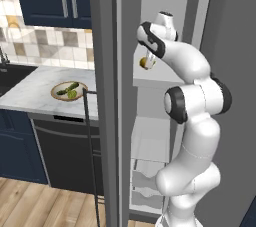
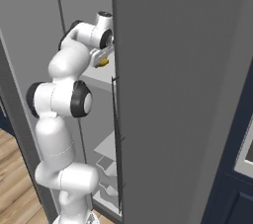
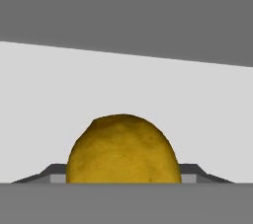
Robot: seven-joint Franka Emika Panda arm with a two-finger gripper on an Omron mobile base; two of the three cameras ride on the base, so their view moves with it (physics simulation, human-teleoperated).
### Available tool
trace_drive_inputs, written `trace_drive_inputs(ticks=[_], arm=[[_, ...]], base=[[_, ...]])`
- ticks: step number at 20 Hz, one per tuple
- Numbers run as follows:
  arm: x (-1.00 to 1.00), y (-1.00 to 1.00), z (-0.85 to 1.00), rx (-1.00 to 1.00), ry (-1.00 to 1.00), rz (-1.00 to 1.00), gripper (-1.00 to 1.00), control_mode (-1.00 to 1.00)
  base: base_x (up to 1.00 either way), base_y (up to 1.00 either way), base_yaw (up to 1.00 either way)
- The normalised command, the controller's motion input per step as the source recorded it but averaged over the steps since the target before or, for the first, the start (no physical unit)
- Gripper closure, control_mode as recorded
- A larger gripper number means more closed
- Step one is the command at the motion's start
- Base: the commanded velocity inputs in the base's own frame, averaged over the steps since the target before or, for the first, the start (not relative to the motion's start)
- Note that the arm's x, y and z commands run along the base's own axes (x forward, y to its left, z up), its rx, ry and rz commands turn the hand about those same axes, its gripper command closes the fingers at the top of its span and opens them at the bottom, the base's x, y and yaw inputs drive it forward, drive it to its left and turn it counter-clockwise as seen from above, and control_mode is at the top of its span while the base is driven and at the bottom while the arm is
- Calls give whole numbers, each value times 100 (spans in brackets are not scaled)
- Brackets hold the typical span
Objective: Take the squash, broccoli, and lemon from the freezer and place them in the bowl on the counter.
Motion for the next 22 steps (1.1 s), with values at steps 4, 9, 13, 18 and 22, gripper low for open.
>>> trace_drive_inputs(ticks=[4,9,13,18,22], arm=[[-88,1,-7,0,-27,0,100,-100],[-100,4,-4,0,-29,-1,100,-100],[-100,6,0,0,-16,-4,100,-100],[-100,2,1,0,0,-4,100,-100],[-97,0,26,-1,0,0,100,-100]], base=[[0,0,0],[0,0,0],[0,0,0],[0,0,0],[0,0,0]])
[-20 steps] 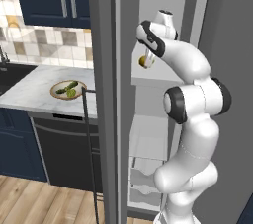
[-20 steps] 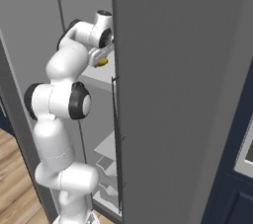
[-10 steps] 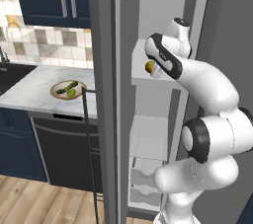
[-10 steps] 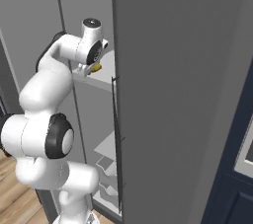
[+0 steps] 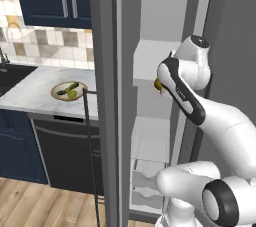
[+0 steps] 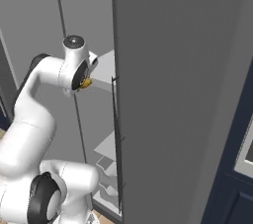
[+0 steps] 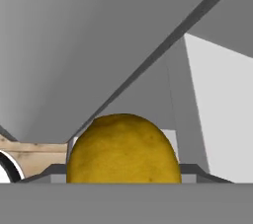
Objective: Take the squash, broccoli, and lemon from the freezer and place them in the bowl on the counter.
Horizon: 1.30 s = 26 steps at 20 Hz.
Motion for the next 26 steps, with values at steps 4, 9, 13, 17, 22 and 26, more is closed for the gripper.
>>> trace_drive_inputs(ticks=[4,9,13,17,22,26], arm=[[-88,-18,31,0,0,0,100,-100],[-79,0,13,0,0,0,100,-100],[-89,0,0,0,-4,0,100,-100],[-57,0,9,0,0,0,100,-100],[-62,0,20,0,-5,0,100,-100],[0,0,0,0,0,0,100,100]], base=[[0,0,0],[0,0,0],[0,0,0],[0,0,0],[0,0,0],[-86,4,0]])
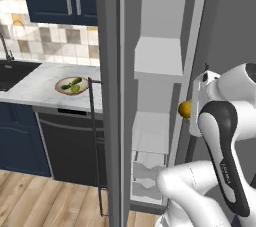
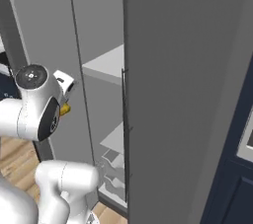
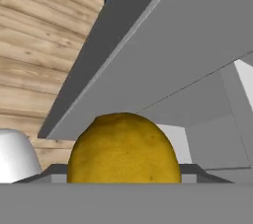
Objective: Take the squash, broccoli, and lemon from the freezer and place them in the bowl on the counter.
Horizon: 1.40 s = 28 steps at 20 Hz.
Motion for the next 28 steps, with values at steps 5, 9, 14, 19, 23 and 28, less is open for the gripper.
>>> trace_drive_inputs(ticks=[5,9,14,19,23,28], arm=[[0,0,0,0,0,0,100,100],[0,0,0,0,0,0,100,100],[0,0,0,0,0,0,100,100],[0,0,0,0,0,0,100,100],[0,0,0,0,0,0,100,100],[0,0,0,0,0,0,100,100]], base=[[-95,95,0],[-35,100,-2],[10,100,-11],[36,100,-23],[45,100,-39],[39,97,-61]])
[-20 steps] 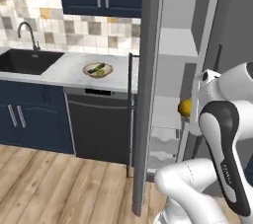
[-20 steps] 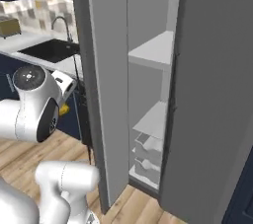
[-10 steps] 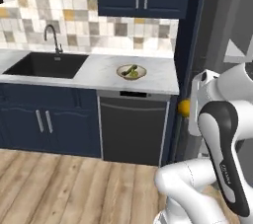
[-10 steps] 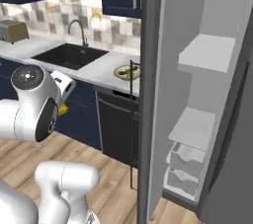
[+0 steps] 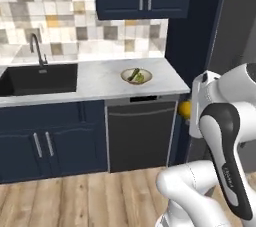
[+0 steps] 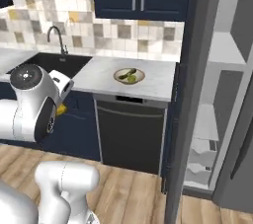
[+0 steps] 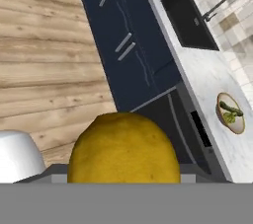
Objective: Take the squash, broccoli, and lemon from the freezer and place them in the bowl on the counter.
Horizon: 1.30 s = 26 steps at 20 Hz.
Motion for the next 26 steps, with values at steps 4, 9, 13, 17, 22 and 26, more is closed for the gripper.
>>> trace_drive_inputs(ticks=[4,9,13,17,22,26], arm=[[0,0,0,0,0,0,100,100],[0,0,0,0,0,0,100,100],[0,0,0,0,0,0,100,100],[0,0,0,0,0,0,100,100],[0,0,0,0,0,0,100,100],[0,0,0,0,0,0,100,100]], base=[[29,68,-60],[78,56,-28],[100,17,-5],[100,7,-2],[100,29,-5],[92,0,-1]])
